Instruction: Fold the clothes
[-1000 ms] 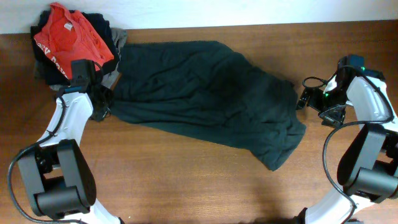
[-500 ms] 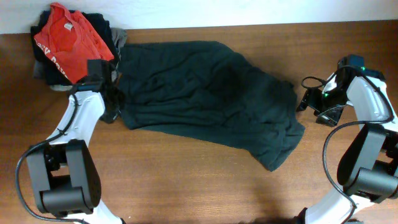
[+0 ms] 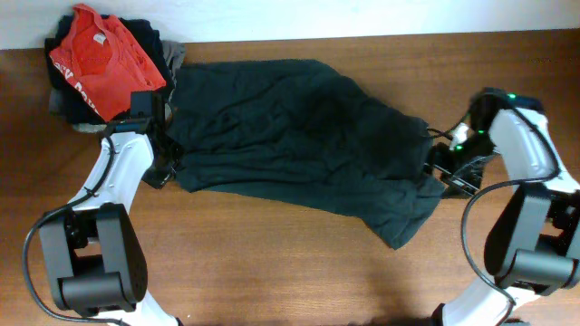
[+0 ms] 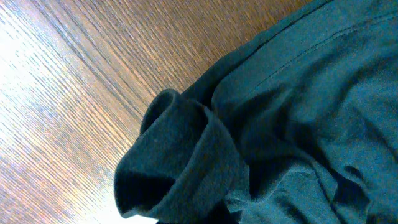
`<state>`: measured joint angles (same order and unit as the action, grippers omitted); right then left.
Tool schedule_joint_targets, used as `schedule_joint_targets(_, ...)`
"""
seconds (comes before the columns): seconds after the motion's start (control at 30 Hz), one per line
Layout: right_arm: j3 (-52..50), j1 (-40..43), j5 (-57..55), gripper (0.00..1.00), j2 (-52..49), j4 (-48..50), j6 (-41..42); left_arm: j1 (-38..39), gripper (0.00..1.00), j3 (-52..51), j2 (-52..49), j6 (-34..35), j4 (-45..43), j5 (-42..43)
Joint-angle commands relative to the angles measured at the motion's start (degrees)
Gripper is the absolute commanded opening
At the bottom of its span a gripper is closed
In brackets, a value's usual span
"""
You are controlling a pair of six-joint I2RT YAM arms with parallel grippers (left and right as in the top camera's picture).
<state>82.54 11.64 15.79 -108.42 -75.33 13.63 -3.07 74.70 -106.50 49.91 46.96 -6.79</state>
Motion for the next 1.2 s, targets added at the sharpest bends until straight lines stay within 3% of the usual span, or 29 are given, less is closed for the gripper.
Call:
schedule_joint_targets(0.0,-1.79,-4.15,0.70,0.70,1.95,1.86,0.81,-0.22,0.02,0.79,1.36,-0.70,0.04,-1.20)
schedule_joint_targets(0.23,-4.57,-7.06,-1.03,0.84,1.92,7.85,0.92,-0.24,0.02,0.79,1.36,-0.72,0.28,-1.18)
schedule_joint_targets(0.37,-6.10,-7.02,-4.90,0.98,1.92,9.84,3.26,-0.24,0.02,0.79,1.36,-0.72,0.70,-0.98)
schedule_joint_targets(0.6,-10.23,-7.19,-3.34,0.96,1.88,14.88,3.15,-0.24,0.02,0.79,1.36,-0.72,0.70,-0.96)
schedule_joint_targets(0.73,-12.55,-7.19,-2.45,0.81,1.88,18.03,3.17,-0.24,0.02,0.79,1.36,-0.72,0.68,-0.96)
schedule_joint_targets(0.87,-13.84,-7.19,-2.05,0.54,1.88,20.15,3.21,-0.24,0.03,0.79,1.36,-0.72,0.70,-0.96)
schedule_joint_targets(0.93,-13.94,-7.17,-1.86,0.35,1.88,20.35,3.30,-0.24,0.02,0.79,1.36,-0.72,0.70,-0.94)
schedule_joint_targets(1.03,-13.90,-7.15,-1.92,0.18,1.88,20.81,3.41,-0.24,0.02,0.79,1.36,-0.72,0.70,-0.07)
schedule_joint_targets(1.17,-13.18,-6.71,-2.51,0.06,1.88,21.03,3.43,-0.22,0.01,0.85,1.64,-0.72,1.90,0.50)
